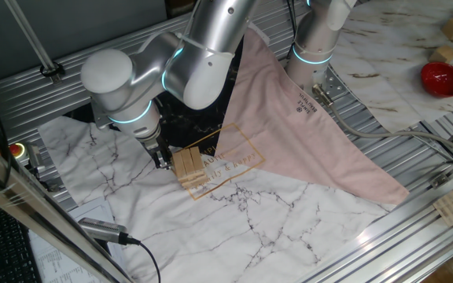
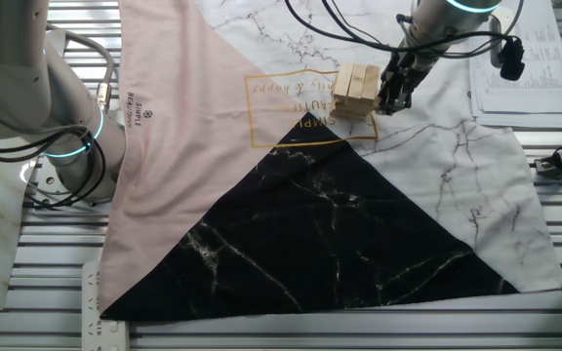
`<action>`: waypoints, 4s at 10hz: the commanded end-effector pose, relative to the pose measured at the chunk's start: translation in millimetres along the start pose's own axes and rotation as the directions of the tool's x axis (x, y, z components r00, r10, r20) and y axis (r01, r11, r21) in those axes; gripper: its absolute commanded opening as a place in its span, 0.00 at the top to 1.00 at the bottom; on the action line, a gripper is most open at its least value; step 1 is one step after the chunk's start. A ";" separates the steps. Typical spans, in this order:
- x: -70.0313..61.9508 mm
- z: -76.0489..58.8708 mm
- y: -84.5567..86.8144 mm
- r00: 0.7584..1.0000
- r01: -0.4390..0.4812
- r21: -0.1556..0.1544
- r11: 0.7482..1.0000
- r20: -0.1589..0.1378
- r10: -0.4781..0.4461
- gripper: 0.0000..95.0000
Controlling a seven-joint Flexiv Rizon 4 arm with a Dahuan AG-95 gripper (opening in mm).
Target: Play Jenga
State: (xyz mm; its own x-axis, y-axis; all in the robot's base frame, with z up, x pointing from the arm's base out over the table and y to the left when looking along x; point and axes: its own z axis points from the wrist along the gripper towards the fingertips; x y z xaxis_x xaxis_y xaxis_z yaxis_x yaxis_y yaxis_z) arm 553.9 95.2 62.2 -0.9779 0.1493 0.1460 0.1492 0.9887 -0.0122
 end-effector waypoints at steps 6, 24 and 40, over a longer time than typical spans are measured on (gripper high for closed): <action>-0.4 1.8 -2.4 1.000 0.004 0.001 1.000 0.001 -0.004 1.00; 4.6 1.7 -9.2 1.000 0.027 0.000 1.000 -0.002 -0.027 1.00; -3.9 1.9 -11.9 1.000 0.017 0.001 1.000 0.001 -0.017 1.00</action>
State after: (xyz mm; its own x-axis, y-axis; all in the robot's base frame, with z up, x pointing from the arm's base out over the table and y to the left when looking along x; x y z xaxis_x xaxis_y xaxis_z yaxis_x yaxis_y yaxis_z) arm 555.6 82.7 60.8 -0.9802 0.1321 0.1475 0.1321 0.9912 -0.0104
